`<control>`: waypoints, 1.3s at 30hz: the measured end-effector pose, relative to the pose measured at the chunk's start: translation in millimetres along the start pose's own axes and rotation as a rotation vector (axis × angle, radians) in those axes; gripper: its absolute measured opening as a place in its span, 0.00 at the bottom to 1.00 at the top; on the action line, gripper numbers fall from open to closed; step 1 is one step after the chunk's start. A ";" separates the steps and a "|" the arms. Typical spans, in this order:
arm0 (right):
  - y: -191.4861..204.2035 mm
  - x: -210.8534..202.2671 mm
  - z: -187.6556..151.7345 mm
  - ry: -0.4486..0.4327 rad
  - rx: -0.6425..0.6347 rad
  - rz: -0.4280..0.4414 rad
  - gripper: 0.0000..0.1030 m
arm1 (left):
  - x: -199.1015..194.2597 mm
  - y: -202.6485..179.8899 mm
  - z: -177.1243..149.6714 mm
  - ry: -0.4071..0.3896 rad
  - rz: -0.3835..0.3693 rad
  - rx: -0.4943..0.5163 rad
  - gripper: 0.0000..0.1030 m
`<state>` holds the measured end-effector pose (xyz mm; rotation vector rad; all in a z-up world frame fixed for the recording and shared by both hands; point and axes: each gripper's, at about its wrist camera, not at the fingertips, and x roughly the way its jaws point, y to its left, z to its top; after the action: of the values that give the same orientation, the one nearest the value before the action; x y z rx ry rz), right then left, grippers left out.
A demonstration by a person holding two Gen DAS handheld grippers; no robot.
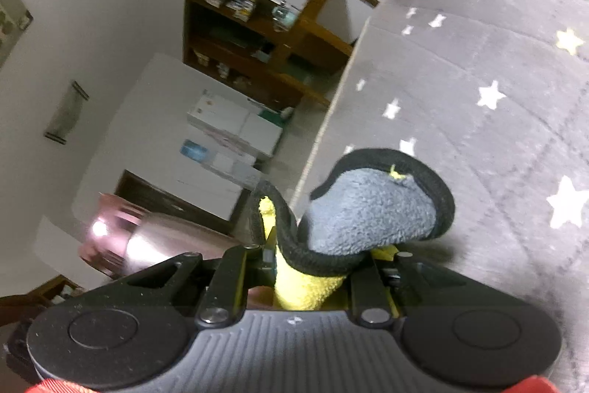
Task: Clean container
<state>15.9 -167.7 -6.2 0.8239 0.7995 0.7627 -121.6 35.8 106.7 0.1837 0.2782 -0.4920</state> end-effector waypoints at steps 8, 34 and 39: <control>5.3 -13.8 -23.9 0.040 -0.120 -0.144 0.17 | 3.4 -3.3 6.0 0.007 0.044 -0.044 0.62; 47.5 -98.0 -26.4 -0.164 -0.254 -0.232 0.17 | 62.1 10.0 38.9 -0.080 -0.195 -0.118 0.55; 40.5 -121.9 -10.6 -0.246 -0.223 -0.258 0.17 | 87.2 -4.2 41.8 -0.071 -0.231 -0.098 0.55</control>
<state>-62.1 -245.9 60.2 0.5868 0.5741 0.4980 -40.9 -16.1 119.0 0.0383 0.2542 -0.7112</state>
